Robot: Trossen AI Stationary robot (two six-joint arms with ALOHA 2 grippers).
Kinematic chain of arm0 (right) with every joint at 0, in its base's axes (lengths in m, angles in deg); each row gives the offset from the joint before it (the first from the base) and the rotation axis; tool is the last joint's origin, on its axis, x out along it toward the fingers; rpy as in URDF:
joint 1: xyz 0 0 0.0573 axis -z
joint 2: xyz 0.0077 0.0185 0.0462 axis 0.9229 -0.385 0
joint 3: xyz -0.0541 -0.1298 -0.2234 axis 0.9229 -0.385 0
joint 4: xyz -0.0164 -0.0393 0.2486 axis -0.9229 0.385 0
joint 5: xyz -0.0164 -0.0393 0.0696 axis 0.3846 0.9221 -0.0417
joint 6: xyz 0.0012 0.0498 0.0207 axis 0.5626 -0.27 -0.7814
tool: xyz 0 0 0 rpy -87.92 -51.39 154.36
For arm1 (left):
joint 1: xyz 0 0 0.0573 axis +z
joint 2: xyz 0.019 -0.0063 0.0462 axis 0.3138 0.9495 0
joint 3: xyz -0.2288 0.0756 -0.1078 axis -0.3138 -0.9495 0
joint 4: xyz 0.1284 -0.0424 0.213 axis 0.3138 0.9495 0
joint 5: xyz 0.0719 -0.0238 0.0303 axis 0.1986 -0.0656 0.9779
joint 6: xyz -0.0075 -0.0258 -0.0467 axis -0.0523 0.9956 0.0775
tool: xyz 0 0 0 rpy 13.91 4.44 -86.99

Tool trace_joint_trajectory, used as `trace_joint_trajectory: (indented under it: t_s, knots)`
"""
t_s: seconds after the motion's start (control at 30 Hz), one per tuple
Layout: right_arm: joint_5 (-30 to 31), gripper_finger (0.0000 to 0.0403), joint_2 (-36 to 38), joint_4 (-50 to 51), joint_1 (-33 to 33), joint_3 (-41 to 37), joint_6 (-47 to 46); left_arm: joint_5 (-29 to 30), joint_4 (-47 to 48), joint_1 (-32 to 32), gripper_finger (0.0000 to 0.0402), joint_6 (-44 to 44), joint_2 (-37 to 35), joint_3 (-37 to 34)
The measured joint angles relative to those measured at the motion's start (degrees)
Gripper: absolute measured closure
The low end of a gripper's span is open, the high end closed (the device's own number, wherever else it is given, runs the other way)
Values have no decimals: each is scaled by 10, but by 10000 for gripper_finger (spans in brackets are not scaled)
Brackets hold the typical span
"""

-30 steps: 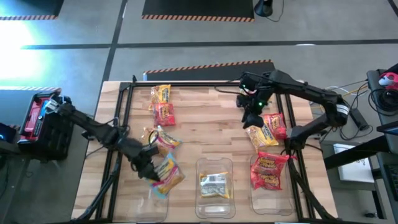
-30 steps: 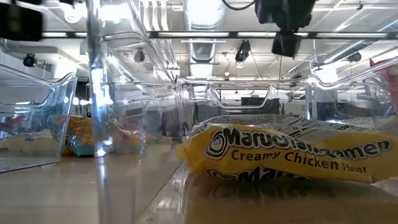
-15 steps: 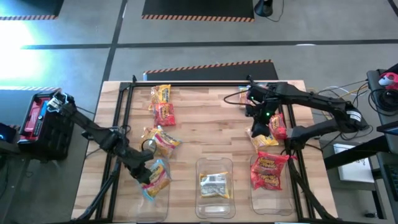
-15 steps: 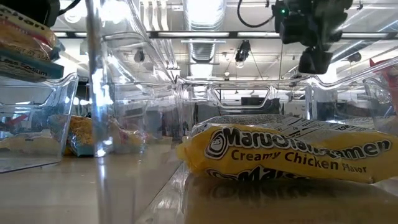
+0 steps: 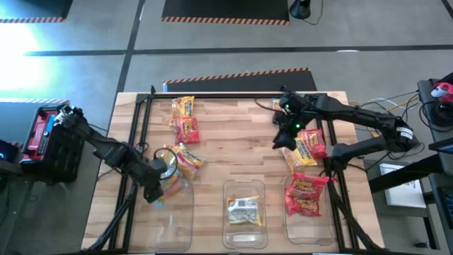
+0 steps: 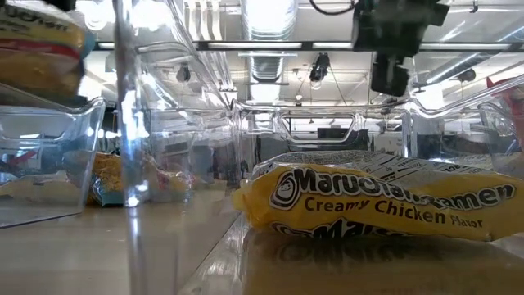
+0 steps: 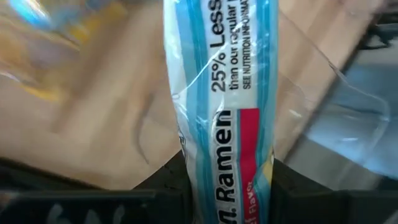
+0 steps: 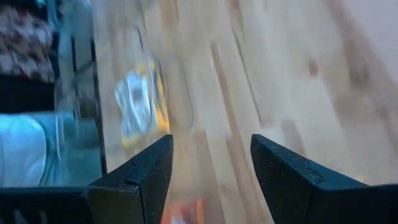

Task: Sort Maruchan noodles
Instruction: Put the blue noodle pack into the left transparent bin

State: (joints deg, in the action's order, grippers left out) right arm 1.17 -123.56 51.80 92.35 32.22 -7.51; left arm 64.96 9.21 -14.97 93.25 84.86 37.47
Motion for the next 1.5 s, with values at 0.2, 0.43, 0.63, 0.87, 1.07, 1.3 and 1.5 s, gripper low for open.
trace_joint_trajectory:
  t_s: [0.2,0.43,0.63,0.87,1.07,1.3,1.5]
  knots:
    - [1,200,0,-90,0,-3,-72,13,-7,0,317,-128,46,41]
    - [26,200,0,-89,0,-4,-79,27,42,0,315,-210,109,37]
    - [30,200,0,-88,0,-6,-73,39,29,0,300,-221,156,37]
    - [30,200,-1,-86,0,-9,-71,38,-12,0,299,-223,203,38]
    - [30,200,-1,-87,0,-15,-71,38,-25,0,299,-199,229,38]
    - [30,200,-1,-87,0,-20,-76,37,-26,0,294,-116,244,38]
    - [30,200,-1,-87,0,-21,-80,36,0,0,279,-104,236,39]
